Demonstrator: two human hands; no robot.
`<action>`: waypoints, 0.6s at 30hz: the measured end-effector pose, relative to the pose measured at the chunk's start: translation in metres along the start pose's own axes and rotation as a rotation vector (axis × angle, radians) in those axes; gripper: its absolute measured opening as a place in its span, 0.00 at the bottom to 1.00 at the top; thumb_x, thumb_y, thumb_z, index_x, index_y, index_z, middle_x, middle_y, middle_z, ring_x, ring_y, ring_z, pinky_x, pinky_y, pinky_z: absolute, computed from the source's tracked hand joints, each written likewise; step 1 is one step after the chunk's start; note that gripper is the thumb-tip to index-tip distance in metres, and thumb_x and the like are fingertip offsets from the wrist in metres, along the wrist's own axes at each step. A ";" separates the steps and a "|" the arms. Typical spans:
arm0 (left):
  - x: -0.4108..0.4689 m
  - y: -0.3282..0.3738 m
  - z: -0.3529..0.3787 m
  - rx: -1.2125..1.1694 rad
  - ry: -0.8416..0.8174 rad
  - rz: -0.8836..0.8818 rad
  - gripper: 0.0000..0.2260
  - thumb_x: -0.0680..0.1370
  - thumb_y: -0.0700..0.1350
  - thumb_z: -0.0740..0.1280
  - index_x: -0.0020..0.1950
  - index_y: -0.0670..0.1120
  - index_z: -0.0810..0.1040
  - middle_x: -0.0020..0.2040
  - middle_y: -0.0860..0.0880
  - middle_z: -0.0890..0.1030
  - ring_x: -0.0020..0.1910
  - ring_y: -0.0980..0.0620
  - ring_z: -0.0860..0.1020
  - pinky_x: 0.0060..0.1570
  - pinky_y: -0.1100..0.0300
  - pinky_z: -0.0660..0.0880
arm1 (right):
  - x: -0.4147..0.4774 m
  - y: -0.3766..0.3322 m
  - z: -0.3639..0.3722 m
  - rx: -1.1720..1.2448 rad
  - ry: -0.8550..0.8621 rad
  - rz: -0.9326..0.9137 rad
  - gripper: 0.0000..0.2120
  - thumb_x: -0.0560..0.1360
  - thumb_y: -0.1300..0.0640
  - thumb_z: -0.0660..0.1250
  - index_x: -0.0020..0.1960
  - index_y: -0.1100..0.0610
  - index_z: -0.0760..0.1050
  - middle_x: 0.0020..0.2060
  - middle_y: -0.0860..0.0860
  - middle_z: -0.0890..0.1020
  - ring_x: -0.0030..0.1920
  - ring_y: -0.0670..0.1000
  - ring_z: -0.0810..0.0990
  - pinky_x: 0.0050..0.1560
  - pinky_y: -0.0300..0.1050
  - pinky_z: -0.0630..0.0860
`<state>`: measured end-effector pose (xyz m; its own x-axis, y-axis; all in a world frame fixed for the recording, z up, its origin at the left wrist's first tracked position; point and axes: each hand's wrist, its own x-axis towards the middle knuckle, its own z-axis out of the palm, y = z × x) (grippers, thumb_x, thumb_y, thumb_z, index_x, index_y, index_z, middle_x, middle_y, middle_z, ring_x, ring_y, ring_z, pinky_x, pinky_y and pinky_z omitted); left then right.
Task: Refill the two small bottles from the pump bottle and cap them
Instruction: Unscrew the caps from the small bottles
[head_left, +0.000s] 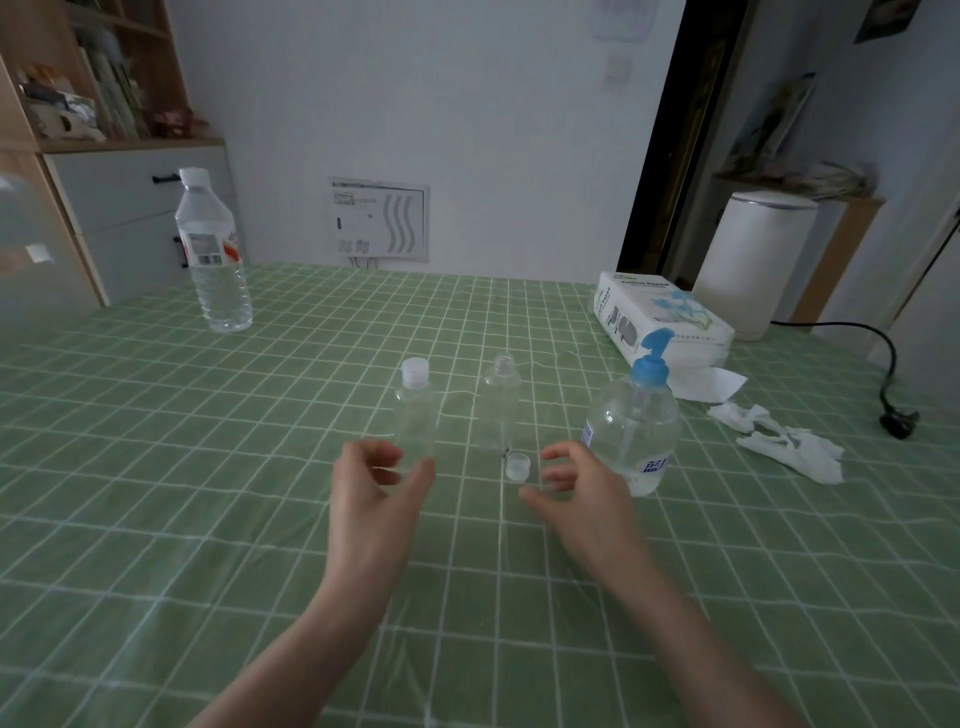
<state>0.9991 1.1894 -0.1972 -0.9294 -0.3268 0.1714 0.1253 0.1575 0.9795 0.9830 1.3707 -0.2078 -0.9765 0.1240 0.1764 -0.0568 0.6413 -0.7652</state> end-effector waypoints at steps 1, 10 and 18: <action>0.006 0.000 -0.002 0.012 0.048 -0.018 0.14 0.72 0.46 0.71 0.53 0.49 0.70 0.54 0.49 0.73 0.48 0.53 0.73 0.44 0.63 0.69 | -0.004 0.000 -0.002 0.034 -0.002 0.005 0.17 0.73 0.54 0.73 0.60 0.51 0.74 0.50 0.44 0.80 0.47 0.42 0.77 0.48 0.32 0.71; 0.054 -0.007 0.025 0.243 -0.062 -0.088 0.30 0.71 0.55 0.71 0.68 0.44 0.66 0.69 0.45 0.67 0.68 0.44 0.66 0.66 0.42 0.66 | -0.022 -0.008 -0.008 0.135 -0.128 -0.025 0.06 0.76 0.55 0.71 0.51 0.49 0.76 0.41 0.47 0.84 0.41 0.41 0.82 0.37 0.25 0.73; 0.013 0.006 0.000 0.204 -0.297 0.181 0.13 0.73 0.51 0.69 0.55 0.50 0.72 0.51 0.53 0.80 0.52 0.55 0.78 0.53 0.58 0.74 | -0.024 -0.036 -0.021 0.325 -0.116 -0.157 0.03 0.78 0.56 0.68 0.45 0.50 0.78 0.35 0.47 0.83 0.34 0.36 0.81 0.40 0.32 0.77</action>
<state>0.9873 1.1862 -0.1895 -0.9622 0.0022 0.2723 0.2527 0.3795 0.8900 1.0126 1.3604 -0.1713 -0.9667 -0.0550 0.2498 -0.2521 0.3700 -0.8942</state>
